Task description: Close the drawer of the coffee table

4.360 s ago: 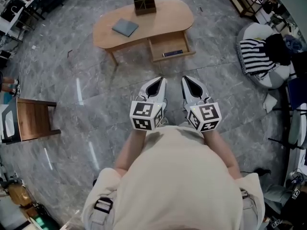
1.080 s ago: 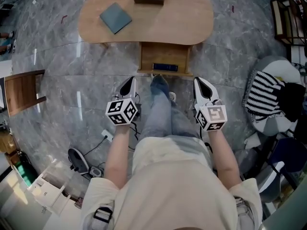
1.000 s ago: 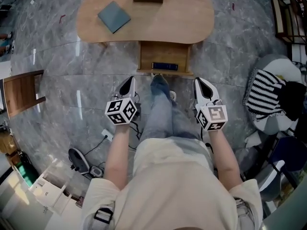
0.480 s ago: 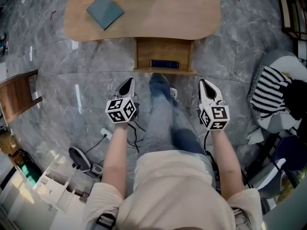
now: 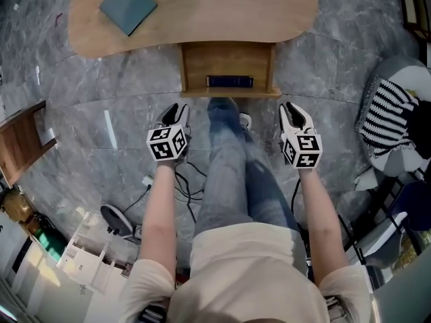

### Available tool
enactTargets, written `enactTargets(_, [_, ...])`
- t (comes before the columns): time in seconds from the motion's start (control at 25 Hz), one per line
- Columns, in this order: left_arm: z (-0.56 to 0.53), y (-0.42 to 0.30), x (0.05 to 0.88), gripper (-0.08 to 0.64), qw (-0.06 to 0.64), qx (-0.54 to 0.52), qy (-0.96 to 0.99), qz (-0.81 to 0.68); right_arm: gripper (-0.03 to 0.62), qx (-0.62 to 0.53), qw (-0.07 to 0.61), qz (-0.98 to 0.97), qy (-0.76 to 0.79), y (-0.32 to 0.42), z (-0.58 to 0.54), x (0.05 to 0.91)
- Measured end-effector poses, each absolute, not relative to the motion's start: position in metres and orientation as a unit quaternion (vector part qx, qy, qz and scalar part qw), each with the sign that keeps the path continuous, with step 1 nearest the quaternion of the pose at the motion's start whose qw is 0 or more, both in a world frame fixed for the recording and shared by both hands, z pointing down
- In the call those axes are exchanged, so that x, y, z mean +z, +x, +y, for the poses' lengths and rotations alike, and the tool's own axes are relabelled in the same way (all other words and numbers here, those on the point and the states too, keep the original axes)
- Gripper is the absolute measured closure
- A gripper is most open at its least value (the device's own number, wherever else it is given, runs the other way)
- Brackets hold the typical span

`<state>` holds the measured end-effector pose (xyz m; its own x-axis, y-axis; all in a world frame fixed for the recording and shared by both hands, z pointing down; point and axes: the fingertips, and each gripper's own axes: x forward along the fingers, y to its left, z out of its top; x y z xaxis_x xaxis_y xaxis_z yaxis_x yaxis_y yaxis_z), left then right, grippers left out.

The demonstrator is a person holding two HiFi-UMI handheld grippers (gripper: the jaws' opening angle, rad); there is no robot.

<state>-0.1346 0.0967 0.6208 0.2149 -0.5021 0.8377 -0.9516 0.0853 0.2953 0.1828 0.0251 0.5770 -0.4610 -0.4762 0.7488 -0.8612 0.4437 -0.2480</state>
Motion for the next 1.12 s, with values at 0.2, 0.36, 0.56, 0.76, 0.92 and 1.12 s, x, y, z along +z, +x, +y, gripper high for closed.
enactTargets(0.2, [0.101,-0.137,0.668,0.374,0.456,0.303,0.629,-0.552,0.465,0.325,0.356,-0.779,0.400,0.190,0.034,0.634])
enactTargets(0.36, [0.105,-0.140,0.698,0.340,0.431,0.369,0.632,-0.527,0.429,0.314,0.394,-0.776,0.379,0.191,0.034,0.666])
enactTargets(0.56, [0.112,-0.143,0.730,0.301,0.427,0.421,0.626,-0.499,0.382,0.289,0.447,-0.772,0.349,0.195,0.038,0.705])
enactTargets(0.76, [0.115,-0.144,0.759,0.278,0.422,0.457,0.623,-0.474,0.365,0.284,0.483,-0.758,0.335,0.202,0.041,0.739])
enactTargets(0.92, [0.107,-0.140,0.777,0.275,0.412,0.477,0.625,-0.461,0.373,0.302,0.468,-0.769,0.312,0.197,0.040,0.747])
enactTargets(1.12, [0.097,-0.141,0.794,0.275,0.402,0.488,0.627,-0.455,0.366,0.290,0.499,-0.761,0.295,0.210,0.046,0.761])
